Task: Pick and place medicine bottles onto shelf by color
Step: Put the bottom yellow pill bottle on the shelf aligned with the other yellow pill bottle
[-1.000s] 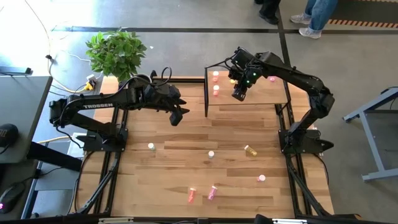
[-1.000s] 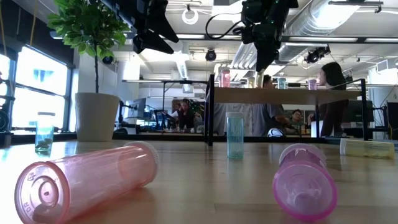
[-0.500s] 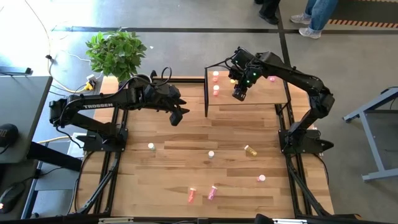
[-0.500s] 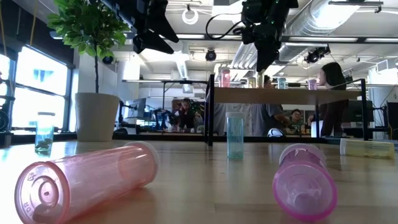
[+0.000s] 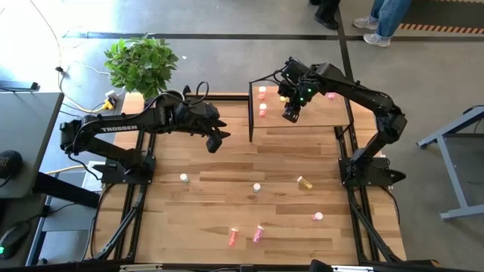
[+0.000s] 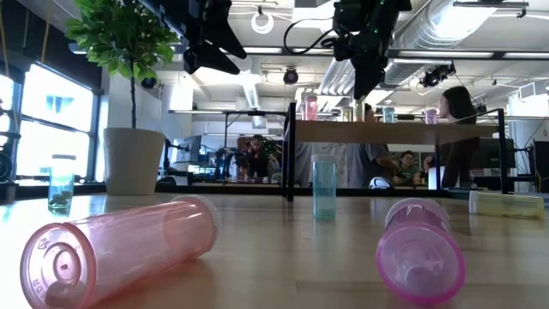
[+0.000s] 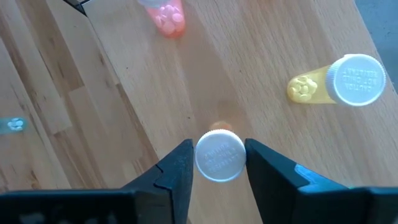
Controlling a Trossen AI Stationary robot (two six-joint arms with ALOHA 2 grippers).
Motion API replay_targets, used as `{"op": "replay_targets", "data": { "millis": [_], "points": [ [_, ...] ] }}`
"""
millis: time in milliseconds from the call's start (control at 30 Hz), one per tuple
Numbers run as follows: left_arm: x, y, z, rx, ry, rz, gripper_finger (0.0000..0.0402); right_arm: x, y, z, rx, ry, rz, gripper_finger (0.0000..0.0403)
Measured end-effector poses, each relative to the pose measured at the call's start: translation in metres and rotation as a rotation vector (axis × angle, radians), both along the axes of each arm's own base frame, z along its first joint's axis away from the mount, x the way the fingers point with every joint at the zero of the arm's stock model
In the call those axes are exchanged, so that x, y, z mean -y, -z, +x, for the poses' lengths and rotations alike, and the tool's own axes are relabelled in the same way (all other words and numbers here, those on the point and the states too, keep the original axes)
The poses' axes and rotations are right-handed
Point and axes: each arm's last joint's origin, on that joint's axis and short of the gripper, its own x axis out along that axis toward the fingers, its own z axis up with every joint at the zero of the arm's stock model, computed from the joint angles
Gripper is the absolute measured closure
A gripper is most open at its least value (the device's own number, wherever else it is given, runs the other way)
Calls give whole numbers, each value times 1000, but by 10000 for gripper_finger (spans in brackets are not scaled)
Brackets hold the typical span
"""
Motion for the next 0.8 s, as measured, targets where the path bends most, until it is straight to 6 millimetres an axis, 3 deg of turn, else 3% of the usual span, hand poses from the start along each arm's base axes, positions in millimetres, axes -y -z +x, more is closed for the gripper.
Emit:
{"op": "replay_targets", "data": {
  "millis": [800],
  "points": [
    [0, 0, 0, 0, 0, 0, 190, 3, -2, 3, 21, 20, -52, 265]
  ]
}}
